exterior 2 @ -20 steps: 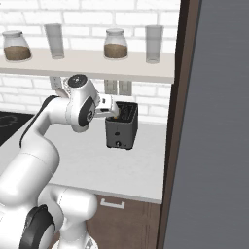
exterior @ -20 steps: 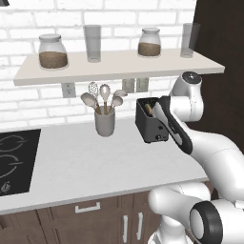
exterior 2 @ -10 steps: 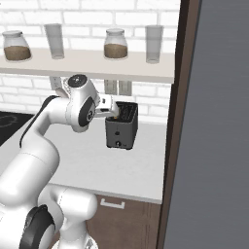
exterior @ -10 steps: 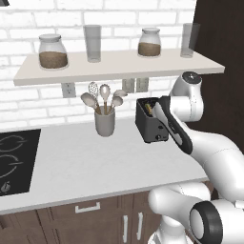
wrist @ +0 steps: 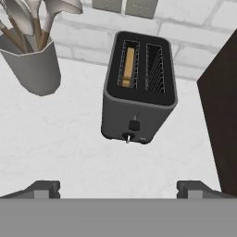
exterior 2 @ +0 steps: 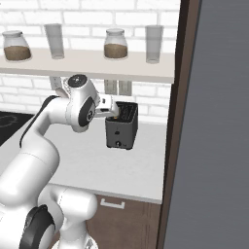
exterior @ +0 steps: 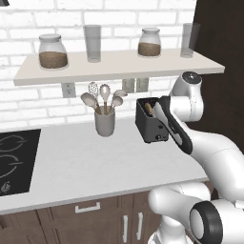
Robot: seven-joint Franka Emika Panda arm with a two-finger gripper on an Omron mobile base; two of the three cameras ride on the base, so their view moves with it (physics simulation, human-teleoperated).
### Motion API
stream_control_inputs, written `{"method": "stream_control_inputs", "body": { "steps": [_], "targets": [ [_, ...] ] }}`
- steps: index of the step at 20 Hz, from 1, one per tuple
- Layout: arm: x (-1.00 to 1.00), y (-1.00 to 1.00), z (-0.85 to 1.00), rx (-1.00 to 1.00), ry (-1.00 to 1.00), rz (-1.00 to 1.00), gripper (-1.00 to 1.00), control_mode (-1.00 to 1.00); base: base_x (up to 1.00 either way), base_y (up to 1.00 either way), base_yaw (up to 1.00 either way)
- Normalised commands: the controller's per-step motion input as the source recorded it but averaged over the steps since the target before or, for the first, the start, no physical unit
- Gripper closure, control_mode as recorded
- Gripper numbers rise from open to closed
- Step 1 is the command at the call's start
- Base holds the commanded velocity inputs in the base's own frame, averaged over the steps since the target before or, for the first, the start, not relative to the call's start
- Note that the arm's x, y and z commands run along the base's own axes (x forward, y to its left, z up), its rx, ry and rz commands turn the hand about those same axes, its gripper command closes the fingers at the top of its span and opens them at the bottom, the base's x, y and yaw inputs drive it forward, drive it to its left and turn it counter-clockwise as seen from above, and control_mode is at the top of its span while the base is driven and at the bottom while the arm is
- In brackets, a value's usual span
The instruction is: Start the toaster. Once the lever pops up, take the bread to the plate on the dining counter.
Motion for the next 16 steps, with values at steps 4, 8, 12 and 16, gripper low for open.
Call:
{"method": "stream_control_inputs", "body": {
  "steps": [4, 8, 12, 16],
  "targets": [
    [0.00, 0.00, 0.00, 0.00, 0.00, 0.00, -1.00, -1.00, 0.00, 0.00, 0.00],
    [0.00, 0.00, 0.00, 0.00, 0.00, 0.00, -1.00, -1.00, 0.00, 0.00, 0.00],
    [0.00, 0.00, 0.00, 0.00, 0.00, 0.00, -1.00, -1.00, 0.00, 0.00, 0.00],
    [0.00, 0.00, 0.00, 0.00, 0.00, 0.00, -1.00, -1.00, 0.00, 0.00, 0.00]
  ]
}}
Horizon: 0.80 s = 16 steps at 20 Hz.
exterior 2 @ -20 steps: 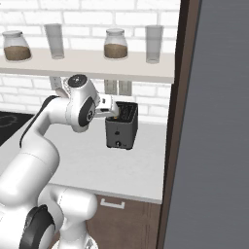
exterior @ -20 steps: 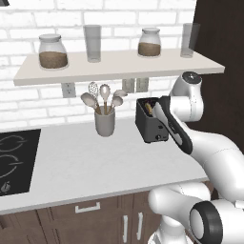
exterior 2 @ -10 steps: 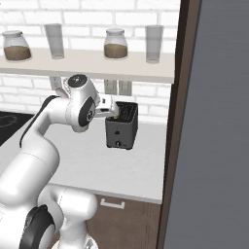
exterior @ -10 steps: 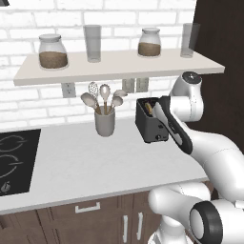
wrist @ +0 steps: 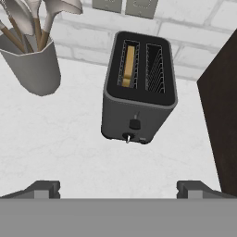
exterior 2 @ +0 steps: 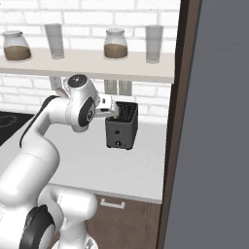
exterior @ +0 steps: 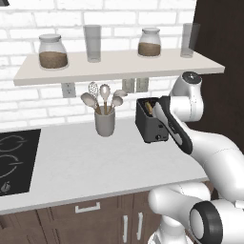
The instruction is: Start the toaster. Once the lever pops up, take the bread to the plate on the dining counter.
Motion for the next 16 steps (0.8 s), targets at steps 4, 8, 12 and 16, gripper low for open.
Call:
{"method": "stream_control_inputs", "body": {
  "steps": [4, 8, 12, 16],
  "targets": [
    [0.00, 0.00, 0.00, 0.00, 0.00, 0.00, -1.00, -1.00, 0.00, 0.00, 0.00],
    [0.00, 0.00, 0.00, 0.00, 0.00, 0.00, -1.00, -1.00, 0.00, 0.00, 0.00],
    [0.00, 0.00, 0.00, 0.00, 0.00, 0.00, -1.00, -1.00, 0.00, 0.00, 0.00],
    [0.00, 0.00, 0.00, 0.00, 0.00, 0.00, -1.00, -1.00, 0.00, 0.00, 0.00]
  ]
}}
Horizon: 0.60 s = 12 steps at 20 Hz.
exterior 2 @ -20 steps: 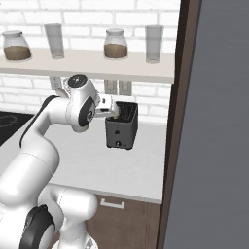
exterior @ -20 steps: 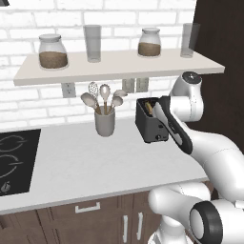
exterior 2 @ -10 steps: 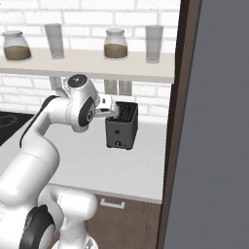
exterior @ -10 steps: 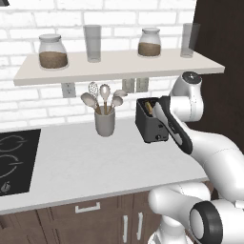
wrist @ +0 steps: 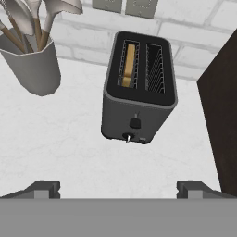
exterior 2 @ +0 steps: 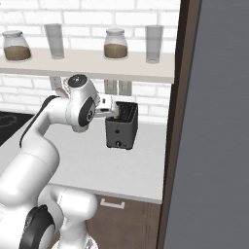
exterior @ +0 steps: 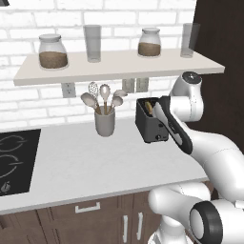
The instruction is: Start the toaster. Once the lever pops up, take the bread to the plate on the dining counter.
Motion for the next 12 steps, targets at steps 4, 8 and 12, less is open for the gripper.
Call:
{"method": "stream_control_inputs", "body": {
  "steps": [4, 8, 12],
  "targets": [
    [0.00, 0.00, 0.00, 0.00, 0.00, 0.00, -1.00, -1.00, 0.00, 0.00, 0.00],
    [0.00, 0.00, 0.00, 0.00, 0.00, 0.00, -1.00, -1.00, 0.00, 0.00, 0.00],
    [0.00, 0.00, 0.00, 0.00, 0.00, 0.00, -1.00, -1.00, 0.00, 0.00, 0.00]
  ]
}}
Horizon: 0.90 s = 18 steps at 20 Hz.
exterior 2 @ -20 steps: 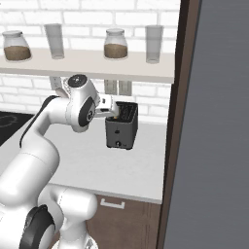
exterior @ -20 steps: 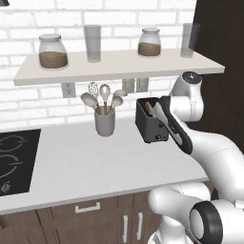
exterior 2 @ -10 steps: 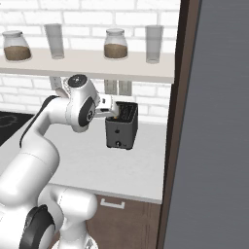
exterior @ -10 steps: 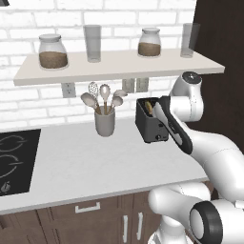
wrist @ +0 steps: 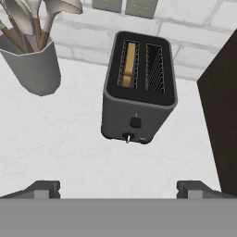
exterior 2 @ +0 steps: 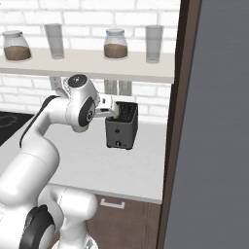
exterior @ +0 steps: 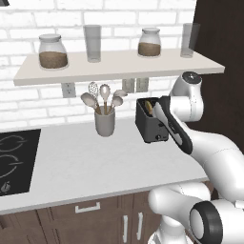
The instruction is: Start the toaster. Once the lever pops up, take the bread to the plate on the dining counter.
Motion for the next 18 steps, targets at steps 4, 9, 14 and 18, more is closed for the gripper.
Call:
{"method": "stream_control_inputs", "body": {
  "steps": [4, 9, 14, 18],
  "targets": [
    [0.00, 0.00, 0.00, 0.00, 0.00, 0.00, -1.00, -1.00, 0.00, 0.00, 0.00],
    [0.00, 0.00, 0.00, 0.00, 0.00, 0.00, -1.00, -1.00, 0.00, 0.00, 0.00],
    [0.00, 0.00, 0.00, 0.00, 0.00, 0.00, -1.00, -1.00, 0.00, 0.00, 0.00],
    [0.00, 0.00, 0.00, 0.00, 0.00, 0.00, -1.00, -1.00, 0.00, 0.00, 0.00]
  ]
}}
